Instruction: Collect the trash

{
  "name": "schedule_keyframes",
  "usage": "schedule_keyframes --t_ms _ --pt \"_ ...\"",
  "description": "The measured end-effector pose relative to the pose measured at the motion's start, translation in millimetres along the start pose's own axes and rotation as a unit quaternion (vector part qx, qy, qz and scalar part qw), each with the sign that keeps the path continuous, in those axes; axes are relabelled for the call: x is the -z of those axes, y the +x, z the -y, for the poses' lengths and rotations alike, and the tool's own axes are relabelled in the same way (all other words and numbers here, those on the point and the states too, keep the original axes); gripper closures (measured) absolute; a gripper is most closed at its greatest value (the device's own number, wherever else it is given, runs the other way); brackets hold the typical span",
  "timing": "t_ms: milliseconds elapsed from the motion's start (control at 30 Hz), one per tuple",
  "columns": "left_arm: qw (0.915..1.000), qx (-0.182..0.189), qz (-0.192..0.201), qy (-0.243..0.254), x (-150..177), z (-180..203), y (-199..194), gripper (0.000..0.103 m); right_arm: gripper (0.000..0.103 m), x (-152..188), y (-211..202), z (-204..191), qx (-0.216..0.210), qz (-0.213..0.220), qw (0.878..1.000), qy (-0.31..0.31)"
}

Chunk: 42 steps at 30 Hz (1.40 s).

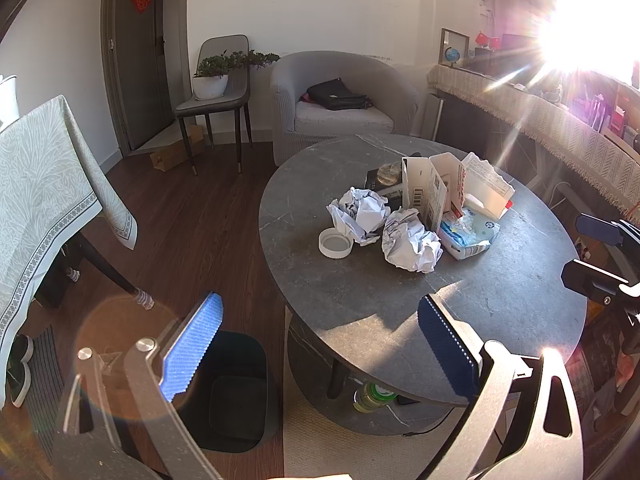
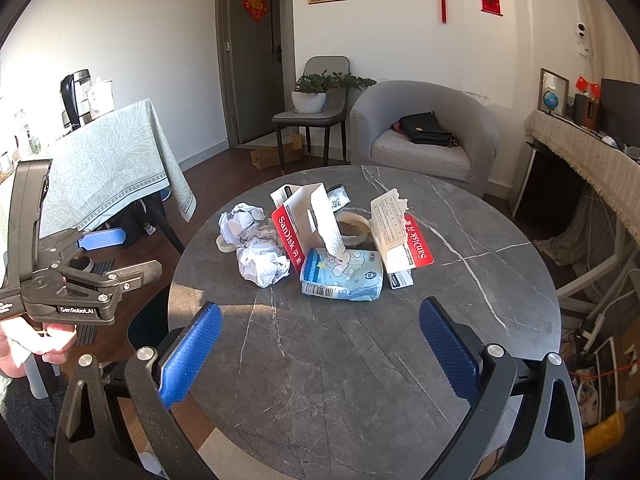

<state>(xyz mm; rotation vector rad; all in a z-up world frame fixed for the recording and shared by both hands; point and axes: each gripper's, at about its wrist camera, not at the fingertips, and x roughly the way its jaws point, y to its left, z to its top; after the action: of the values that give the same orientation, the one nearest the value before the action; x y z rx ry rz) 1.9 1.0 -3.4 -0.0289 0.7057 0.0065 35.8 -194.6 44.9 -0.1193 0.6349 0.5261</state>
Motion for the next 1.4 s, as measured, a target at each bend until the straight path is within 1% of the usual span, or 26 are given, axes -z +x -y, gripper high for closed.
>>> schedule_keyframes --t_ms 1200,1333,1400 --pt "1.0 0.002 -0.001 0.001 1.3 0.4 1.0 0.003 0.003 0.2 0.9 0.3 0.001 -0.001 1.0 0.0" --pt "1.0 0.007 0.001 0.0 1.0 0.4 0.6 0.003 0.003 0.8 1.2 0.5 0.0 -0.001 1.0 0.001" --pt "1.0 0.003 -0.001 0.004 1.0 0.3 1.7 0.003 0.003 1.1 1.5 0.9 -0.003 -0.003 1.0 0.002"
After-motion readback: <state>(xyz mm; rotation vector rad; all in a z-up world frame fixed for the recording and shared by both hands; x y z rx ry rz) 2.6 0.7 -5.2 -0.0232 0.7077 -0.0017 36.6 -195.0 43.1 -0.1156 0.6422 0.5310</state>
